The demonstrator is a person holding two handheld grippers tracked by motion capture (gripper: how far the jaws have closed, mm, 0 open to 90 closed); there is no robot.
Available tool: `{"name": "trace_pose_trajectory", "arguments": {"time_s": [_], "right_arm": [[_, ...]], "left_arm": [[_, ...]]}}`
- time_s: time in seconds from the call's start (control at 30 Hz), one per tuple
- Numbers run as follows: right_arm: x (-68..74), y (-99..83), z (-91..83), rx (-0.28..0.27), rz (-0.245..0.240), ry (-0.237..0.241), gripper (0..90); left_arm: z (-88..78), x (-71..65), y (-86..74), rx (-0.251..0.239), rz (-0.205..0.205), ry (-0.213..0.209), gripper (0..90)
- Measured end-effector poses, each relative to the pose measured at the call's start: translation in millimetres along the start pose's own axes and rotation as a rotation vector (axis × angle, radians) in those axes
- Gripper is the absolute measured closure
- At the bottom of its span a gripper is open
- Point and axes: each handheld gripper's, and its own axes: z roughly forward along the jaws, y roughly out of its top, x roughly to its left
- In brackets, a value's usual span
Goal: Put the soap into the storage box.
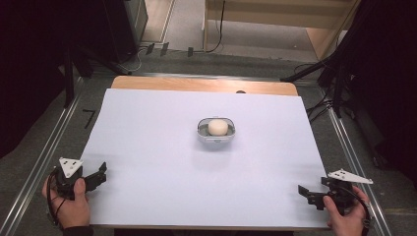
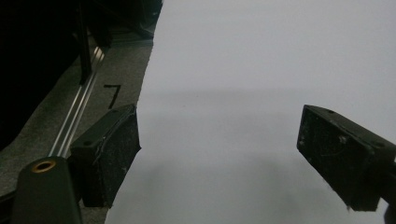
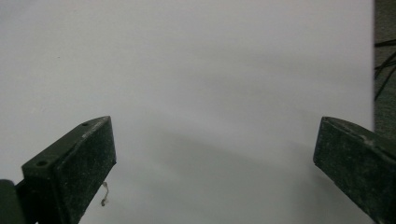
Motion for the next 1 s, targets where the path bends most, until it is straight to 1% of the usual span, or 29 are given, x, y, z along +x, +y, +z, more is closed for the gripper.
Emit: {"name": "trace_pose_trajectory", "arguments": {"time_s": [0.07, 0.13, 0.2, 0.23, 0.3, 0.33, 0.43, 0.47, 0.5, 0.53, 0.6, 0.67, 0.7, 0.73, 0.87, 0.9, 1.0], "right_arm": [[-8.4, -6.2, -6.7, -0.023, 0.015, 0.000, 0.0], [-11.1, -7.9, -8.5, -0.033, 0.020, 0.001, 0.0], [-15.6, -9.8, -10.5, -0.048, 0.034, 0.014, 0.0], [-18.9, -9.6, -11.0, -0.069, 0.038, 0.025, 0.0], [-18.6, -8.1, -9.8, -0.085, 0.039, 0.021, 0.0], [-17.5, -7.6, -8.8, -0.091, 0.031, 0.023, 0.0], [-13.5, -7.3, -5.7, -0.096, 0.020, 0.033, 0.0], [-11.5, -7.9, -3.5, -0.095, 0.009, 0.033, 0.0], [-7.7, -9.6, -0.1, -0.078, -0.020, 0.017, 0.0], [-7.7, -9.6, -0.1, -0.078, -0.020, 0.017, 0.0], [-6.0, -11.4, -3.3, -0.113, -0.029, 0.021, 0.0], [-9.3, -14.0, -5.7, -0.143, 0.001, 0.053, 0.0], [-9.3, -14.0, -5.7, -0.143, 0.001, 0.053, 0.0], [-15.8, -15.7, -6.5, -0.164, 0.055, 0.080, 0.0], [-14.9, -15.6, -5.0, -0.158, 0.055, 0.068, 0.0], [-14.0, -15.5, -4.5, -0.151, 0.050, 0.059, 0.0], [-12.7, -15.2, -2.9, -0.141, 0.038, 0.053, 0.0]], "left_arm": [[-0.1, 0.0, 0.0, 0.000, 0.000, 0.001, 14.1], [-0.1, -0.1, -0.1, -0.002, 0.000, 0.001, 14.1], [-0.2, -0.1, -0.1, -0.002, -0.002, 0.002, 14.1], [-0.1, 0.0, -0.1, -0.003, -0.002, 0.002, 14.1], [-0.1, -0.1, -0.1, -0.003, -0.001, 0.002, 14.1], [-0.1, -0.2, -0.1, -0.002, 0.000, 0.004, 14.1], [-0.1, 0.0, 0.0, -0.001, -0.001, 0.003, 14.1], [-0.1, 0.1, 0.0, 0.000, -0.002, 0.002, 14.1], [-0.1, 0.2, 0.1, 0.001, -0.002, 0.002, 14.1], [-0.1, 0.2, 0.1, 0.001, -0.002, 0.002, 14.1], [-0.1, 0.2, 0.0, 0.000, -0.003, 0.001, 14.1], [-0.3, 0.5, -0.1, -0.002, -0.008, 0.001, 14.1], [-0.3, 0.5, -0.1, -0.002, -0.008, 0.001, 14.1], [-0.3, 0.5, -0.1, -0.002, -0.008, 0.001, 14.1], [-0.1, 0.2, 0.1, 0.002, 0.000, -0.001, 14.1], [0.0, 0.1, 0.2, 0.003, 0.001, -0.001, 14.1], [0.1, 0.0, 0.3, 0.006, 0.002, 0.001, 14.1]]}}
